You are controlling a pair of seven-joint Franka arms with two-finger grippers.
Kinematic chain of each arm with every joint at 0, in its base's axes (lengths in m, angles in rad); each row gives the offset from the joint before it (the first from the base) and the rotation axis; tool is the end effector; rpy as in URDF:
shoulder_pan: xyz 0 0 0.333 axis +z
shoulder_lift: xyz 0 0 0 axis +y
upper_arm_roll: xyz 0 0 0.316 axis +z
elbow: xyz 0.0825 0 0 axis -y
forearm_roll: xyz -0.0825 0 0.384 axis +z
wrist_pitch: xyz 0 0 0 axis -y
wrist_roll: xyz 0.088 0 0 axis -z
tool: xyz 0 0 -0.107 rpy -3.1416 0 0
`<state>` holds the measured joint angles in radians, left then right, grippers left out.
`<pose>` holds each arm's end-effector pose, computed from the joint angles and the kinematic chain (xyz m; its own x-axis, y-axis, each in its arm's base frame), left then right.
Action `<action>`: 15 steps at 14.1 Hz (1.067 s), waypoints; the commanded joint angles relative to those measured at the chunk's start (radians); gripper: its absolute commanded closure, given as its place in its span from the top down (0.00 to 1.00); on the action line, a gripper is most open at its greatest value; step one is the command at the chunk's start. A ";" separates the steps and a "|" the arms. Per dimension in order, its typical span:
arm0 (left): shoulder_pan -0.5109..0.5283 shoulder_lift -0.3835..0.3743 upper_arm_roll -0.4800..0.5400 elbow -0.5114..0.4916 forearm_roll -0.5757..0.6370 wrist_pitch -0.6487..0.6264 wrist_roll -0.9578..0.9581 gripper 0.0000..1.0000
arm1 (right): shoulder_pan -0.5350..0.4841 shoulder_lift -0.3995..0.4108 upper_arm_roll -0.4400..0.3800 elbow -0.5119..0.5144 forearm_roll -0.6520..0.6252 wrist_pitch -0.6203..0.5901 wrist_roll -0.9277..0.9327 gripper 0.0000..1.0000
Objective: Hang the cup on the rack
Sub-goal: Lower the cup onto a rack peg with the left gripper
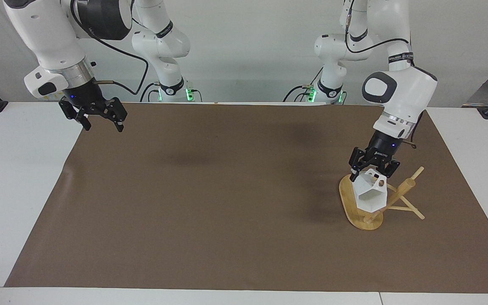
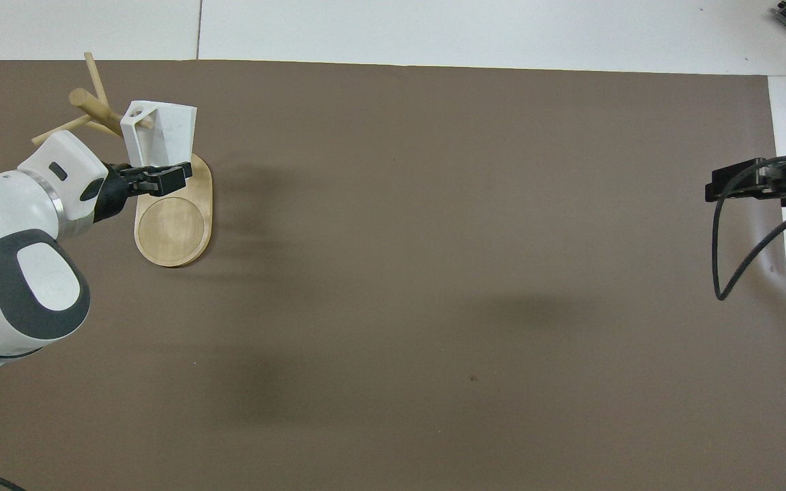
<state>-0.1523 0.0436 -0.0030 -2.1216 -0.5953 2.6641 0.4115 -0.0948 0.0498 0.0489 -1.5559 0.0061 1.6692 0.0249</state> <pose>0.5817 -0.0746 0.4424 0.8611 -0.0079 0.5083 -0.1770 -0.9420 0.2852 0.5788 -0.0267 0.6124 0.9954 -0.0715 0.0633 -0.0710 -0.9974 -0.0101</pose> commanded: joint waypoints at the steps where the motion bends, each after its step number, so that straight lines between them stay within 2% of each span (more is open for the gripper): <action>1: 0.014 0.019 -0.003 0.029 0.020 -0.016 -0.062 0.00 | -0.002 -0.021 0.005 -0.030 -0.029 0.020 -0.034 1.00; 4: 0.026 0.019 -0.003 0.031 0.022 -0.032 -0.091 0.00 | -0.002 -0.021 0.005 -0.029 -0.029 0.017 -0.091 1.00; 5: 0.026 0.018 -0.003 0.031 0.022 -0.036 -0.089 0.42 | -0.002 -0.021 0.003 -0.029 -0.031 0.012 -0.091 1.00; 6: 0.028 0.018 -0.003 0.032 0.023 -0.038 -0.088 0.99 | -0.003 -0.021 0.002 -0.029 -0.029 0.007 -0.091 1.00; 8: 0.031 0.016 -0.002 0.048 0.023 -0.074 -0.091 1.00 | -0.003 -0.022 -0.004 -0.030 -0.028 0.006 -0.091 1.00; 10: 0.065 0.018 0.006 0.116 0.050 -0.214 -0.097 1.00 | -0.005 -0.022 -0.006 -0.030 -0.026 0.004 -0.089 1.00; 13: 0.111 -0.005 0.008 0.199 0.260 -0.418 -0.152 1.00 | -0.005 -0.022 -0.006 -0.032 -0.025 0.004 -0.083 1.00; 15: 0.103 -0.037 0.005 0.253 0.435 -0.557 -0.273 1.00 | -0.003 -0.022 -0.004 -0.032 -0.021 0.003 -0.083 1.00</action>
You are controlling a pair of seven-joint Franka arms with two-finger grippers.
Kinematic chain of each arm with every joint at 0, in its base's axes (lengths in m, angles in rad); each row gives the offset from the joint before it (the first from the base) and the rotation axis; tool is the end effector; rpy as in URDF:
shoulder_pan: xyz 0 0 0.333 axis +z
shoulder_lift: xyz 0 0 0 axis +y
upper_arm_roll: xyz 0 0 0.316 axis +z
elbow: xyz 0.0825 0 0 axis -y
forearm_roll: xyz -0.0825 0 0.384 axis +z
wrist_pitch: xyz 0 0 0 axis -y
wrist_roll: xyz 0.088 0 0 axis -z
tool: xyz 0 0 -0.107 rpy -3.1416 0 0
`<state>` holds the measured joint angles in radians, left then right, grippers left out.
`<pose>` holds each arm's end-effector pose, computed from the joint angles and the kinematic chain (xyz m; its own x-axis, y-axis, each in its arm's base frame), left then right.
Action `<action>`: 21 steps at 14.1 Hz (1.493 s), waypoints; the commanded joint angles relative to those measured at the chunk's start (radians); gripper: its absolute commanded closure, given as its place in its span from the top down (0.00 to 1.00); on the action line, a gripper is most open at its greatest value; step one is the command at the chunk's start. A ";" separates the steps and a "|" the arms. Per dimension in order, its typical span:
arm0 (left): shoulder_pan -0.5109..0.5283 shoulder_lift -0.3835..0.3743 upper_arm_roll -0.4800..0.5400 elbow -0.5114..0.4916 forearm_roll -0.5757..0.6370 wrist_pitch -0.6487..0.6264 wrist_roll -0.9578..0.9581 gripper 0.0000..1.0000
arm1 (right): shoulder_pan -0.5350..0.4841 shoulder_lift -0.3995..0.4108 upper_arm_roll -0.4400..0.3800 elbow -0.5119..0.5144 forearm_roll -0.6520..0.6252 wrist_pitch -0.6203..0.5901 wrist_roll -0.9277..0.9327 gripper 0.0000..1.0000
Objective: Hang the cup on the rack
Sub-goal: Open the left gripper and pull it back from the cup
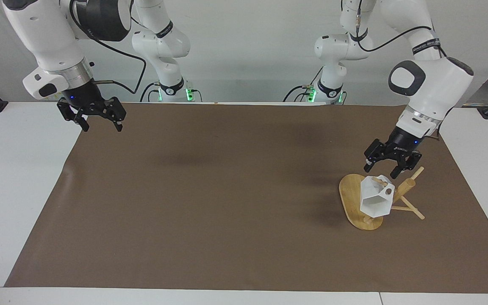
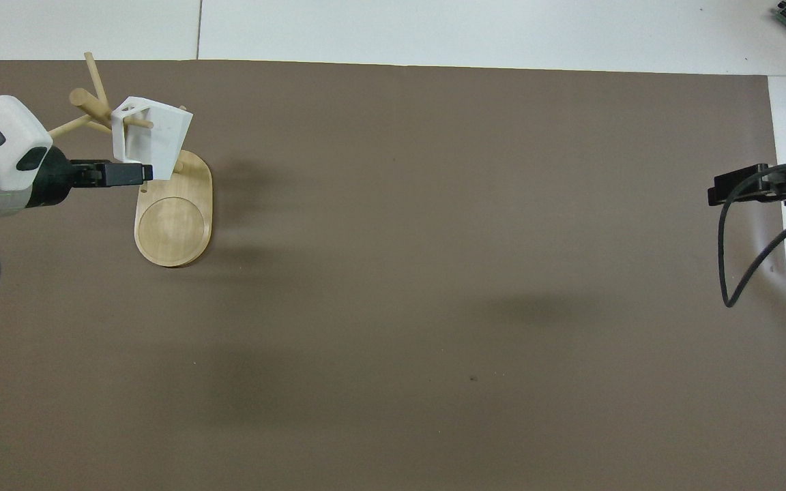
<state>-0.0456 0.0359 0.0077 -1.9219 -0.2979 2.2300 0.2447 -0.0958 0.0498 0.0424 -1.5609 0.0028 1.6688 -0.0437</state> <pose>0.5938 -0.0316 0.4992 0.9486 -0.0933 0.3024 -0.1601 -0.9657 0.2044 0.5783 -0.0313 0.6099 0.9983 -0.0101 0.0583 -0.0099 -0.9999 -0.0024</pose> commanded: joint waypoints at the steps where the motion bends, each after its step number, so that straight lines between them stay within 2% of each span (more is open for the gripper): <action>1: -0.010 -0.045 -0.009 0.084 0.207 -0.201 -0.155 1.00 | -0.001 -0.022 0.004 -0.027 -0.012 0.003 -0.015 1.00; 5: -0.014 -0.065 -0.023 0.205 0.243 -0.484 -0.213 1.00 | -0.002 -0.022 0.007 -0.027 -0.009 0.003 -0.015 1.00; 8: -0.014 -0.064 -0.069 0.276 0.296 -0.610 -0.231 1.00 | -0.002 -0.022 0.007 -0.027 -0.009 0.003 -0.015 1.00; 10: -0.014 -0.059 -0.092 0.288 0.307 -0.621 -0.234 1.00 | -0.002 -0.022 0.007 -0.027 -0.009 0.003 -0.016 1.00; 13: -0.026 -0.027 -0.113 0.375 0.350 -0.683 -0.234 1.00 | -0.002 -0.022 0.007 -0.027 -0.009 0.003 -0.016 1.00; 21: -0.037 -0.039 -0.115 0.348 0.355 -0.681 -0.312 1.00 | -0.002 -0.022 0.007 -0.027 -0.009 0.003 -0.016 1.00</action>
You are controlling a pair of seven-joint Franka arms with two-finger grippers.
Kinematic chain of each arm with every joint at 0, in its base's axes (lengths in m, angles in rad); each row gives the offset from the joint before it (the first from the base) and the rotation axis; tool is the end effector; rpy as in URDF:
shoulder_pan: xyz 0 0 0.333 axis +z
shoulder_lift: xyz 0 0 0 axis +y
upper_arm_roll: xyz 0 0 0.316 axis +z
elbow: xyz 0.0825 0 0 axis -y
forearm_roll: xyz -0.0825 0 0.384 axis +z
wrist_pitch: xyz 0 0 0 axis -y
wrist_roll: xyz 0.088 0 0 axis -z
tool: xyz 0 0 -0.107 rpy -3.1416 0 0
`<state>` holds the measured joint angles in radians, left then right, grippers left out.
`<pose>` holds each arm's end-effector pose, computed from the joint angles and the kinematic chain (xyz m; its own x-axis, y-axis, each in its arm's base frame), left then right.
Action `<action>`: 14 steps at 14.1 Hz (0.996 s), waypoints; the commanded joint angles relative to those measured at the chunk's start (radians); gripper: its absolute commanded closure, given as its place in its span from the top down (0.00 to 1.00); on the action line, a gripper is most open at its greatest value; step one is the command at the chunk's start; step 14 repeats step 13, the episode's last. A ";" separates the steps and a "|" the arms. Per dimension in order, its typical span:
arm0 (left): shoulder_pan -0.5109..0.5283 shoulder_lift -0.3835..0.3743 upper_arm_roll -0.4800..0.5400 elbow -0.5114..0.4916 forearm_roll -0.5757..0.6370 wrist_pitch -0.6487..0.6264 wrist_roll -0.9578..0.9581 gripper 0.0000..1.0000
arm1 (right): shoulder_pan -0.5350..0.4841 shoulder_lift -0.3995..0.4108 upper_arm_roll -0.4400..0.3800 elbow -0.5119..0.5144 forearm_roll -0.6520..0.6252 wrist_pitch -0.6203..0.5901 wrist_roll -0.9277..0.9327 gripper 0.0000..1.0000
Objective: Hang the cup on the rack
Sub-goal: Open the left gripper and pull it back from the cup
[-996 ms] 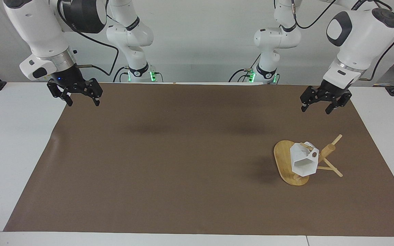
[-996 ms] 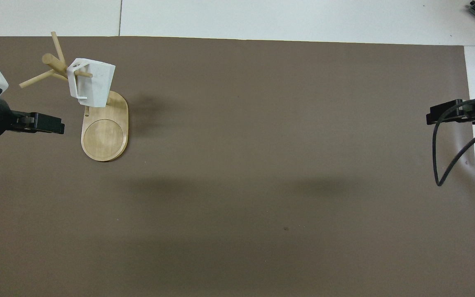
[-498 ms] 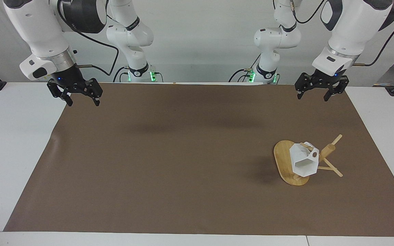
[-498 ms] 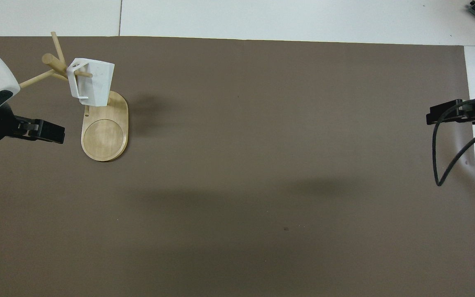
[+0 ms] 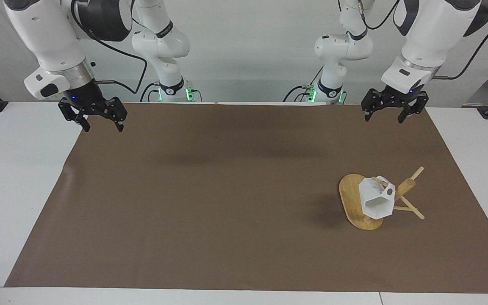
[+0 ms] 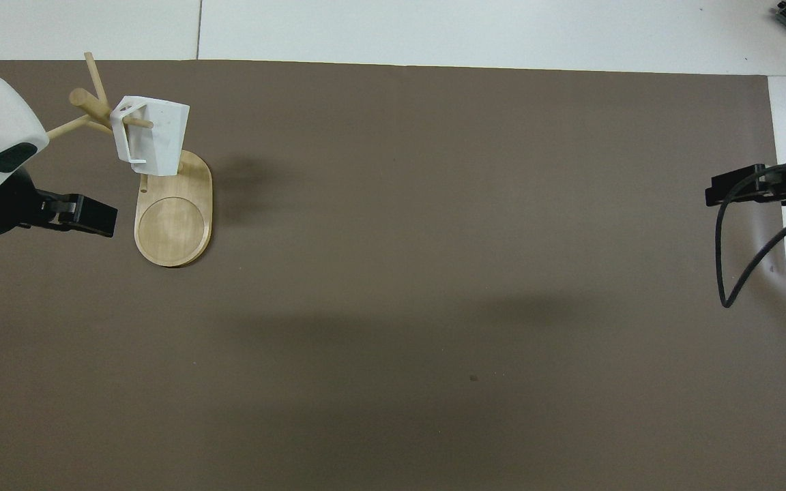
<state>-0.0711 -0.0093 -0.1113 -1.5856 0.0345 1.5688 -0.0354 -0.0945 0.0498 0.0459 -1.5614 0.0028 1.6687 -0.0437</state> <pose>0.5427 -0.0966 0.6225 0.9892 -0.1464 -0.0063 -0.1465 -0.9886 -0.0358 0.5784 -0.0285 0.6097 0.9983 -0.0053 0.0577 -0.0051 -1.0000 -0.0026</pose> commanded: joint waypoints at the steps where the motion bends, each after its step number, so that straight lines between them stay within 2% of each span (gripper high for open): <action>1: -0.012 0.005 0.004 0.012 0.016 -0.023 -0.034 1.00 | -0.004 -0.022 0.003 -0.026 -0.009 0.003 -0.016 1.00; 14: -0.013 0.002 0.002 -0.005 0.010 0.040 -0.029 1.00 | -0.004 -0.022 0.003 -0.026 -0.009 0.003 -0.016 1.00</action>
